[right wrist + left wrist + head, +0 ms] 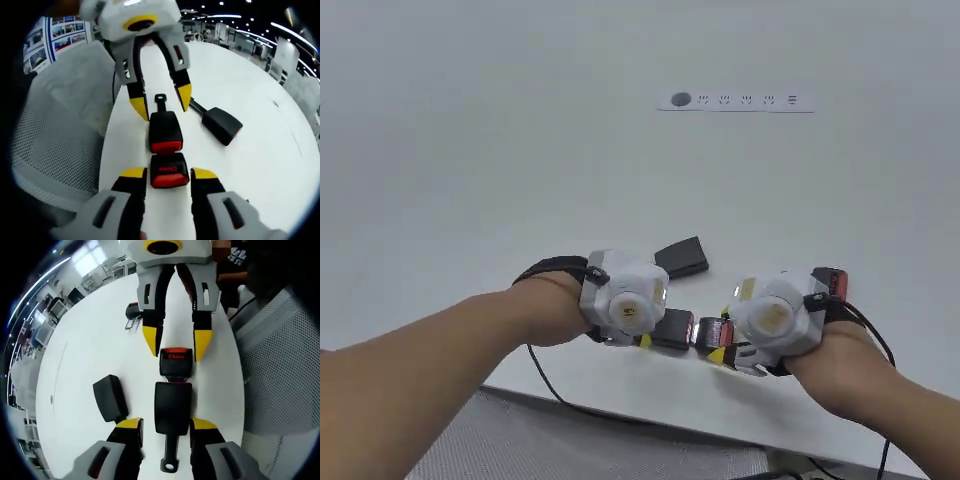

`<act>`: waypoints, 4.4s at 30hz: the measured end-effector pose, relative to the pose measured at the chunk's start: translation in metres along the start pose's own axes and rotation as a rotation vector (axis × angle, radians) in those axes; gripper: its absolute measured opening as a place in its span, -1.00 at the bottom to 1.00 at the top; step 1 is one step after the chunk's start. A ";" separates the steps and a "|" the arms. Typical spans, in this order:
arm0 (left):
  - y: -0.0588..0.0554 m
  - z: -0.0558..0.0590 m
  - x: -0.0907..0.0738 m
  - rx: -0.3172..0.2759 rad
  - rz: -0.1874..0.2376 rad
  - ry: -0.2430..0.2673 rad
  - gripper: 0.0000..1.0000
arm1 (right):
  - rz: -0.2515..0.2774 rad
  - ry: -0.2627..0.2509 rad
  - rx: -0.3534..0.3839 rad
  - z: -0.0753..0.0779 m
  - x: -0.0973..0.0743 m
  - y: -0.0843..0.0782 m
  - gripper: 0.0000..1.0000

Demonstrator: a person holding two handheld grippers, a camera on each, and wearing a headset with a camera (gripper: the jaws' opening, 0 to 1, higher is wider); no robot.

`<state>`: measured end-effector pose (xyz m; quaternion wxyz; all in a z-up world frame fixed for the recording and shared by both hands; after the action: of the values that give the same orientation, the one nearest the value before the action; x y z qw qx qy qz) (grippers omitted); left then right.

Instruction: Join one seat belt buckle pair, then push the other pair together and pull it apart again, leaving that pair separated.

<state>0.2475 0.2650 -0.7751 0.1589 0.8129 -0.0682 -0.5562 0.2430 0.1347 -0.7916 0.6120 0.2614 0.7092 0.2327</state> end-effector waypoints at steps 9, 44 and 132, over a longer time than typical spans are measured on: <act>0.008 -0.048 0.007 -0.080 0.033 0.107 -0.27 | 0.042 -0.075 0.013 0.020 -0.027 -0.005 -0.31; 0.008 -0.078 0.058 0.015 0.000 -0.022 -0.36 | -0.155 -0.126 -0.001 0.083 -0.088 -0.090 -0.36; 0.009 -0.071 0.062 0.032 0.024 0.012 -0.39 | -0.146 -0.037 -0.078 0.099 0.004 0.010 -0.41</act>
<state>0.3372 0.2515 -0.8027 0.1529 0.8177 -0.0857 -0.5484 0.3414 0.1458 -0.8023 0.6501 0.1892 0.7053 0.2102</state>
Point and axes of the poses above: the centre of the closed fingertips' face, and the gripper's own axes: x roughly forward along the fingers, z roughly to its right, y roughly out of its top, the point moved 6 cm from there along -x, roughly backward along the fingers, and after that the axes turned 11 degrees about y, right-handed, at the moved point
